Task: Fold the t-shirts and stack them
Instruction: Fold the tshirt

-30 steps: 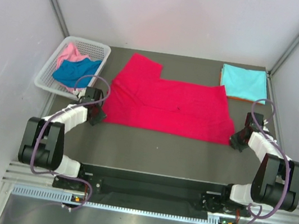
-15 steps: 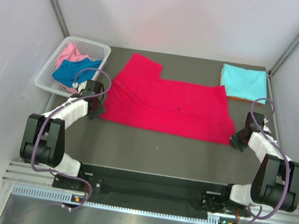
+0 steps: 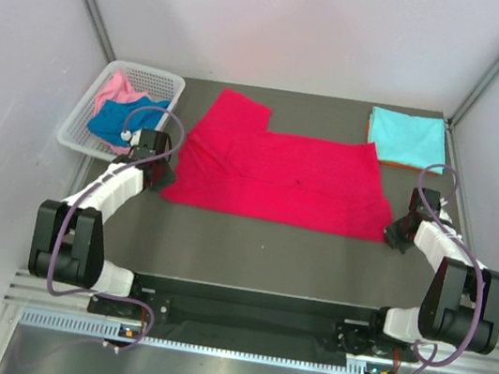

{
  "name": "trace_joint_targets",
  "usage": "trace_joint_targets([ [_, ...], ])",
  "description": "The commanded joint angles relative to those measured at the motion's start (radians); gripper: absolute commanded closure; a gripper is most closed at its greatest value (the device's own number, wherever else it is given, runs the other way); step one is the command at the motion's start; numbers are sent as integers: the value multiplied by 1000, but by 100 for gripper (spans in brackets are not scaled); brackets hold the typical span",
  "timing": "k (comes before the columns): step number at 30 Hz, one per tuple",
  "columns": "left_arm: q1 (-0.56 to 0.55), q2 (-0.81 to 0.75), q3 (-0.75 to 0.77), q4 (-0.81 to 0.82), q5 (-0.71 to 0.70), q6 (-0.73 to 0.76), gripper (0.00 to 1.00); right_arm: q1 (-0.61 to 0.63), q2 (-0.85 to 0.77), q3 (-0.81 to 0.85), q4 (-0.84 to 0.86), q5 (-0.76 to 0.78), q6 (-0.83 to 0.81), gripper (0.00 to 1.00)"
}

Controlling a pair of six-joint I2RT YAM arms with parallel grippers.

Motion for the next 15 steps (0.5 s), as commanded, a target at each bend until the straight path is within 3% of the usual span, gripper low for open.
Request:
trace_joint_targets([
  [1, 5, -21, -38, 76, 57, -7, 82, -16, -31, 3, 24, 22, -12, 100],
  [5, 5, 6, -46, 87, 53, -9, 99, -16, -30, 3, 24, 22, -15, 100],
  [15, 5, 161, -44, 110, -79, -3, 100, -36, -56, -11, 21, 27, -29, 100],
])
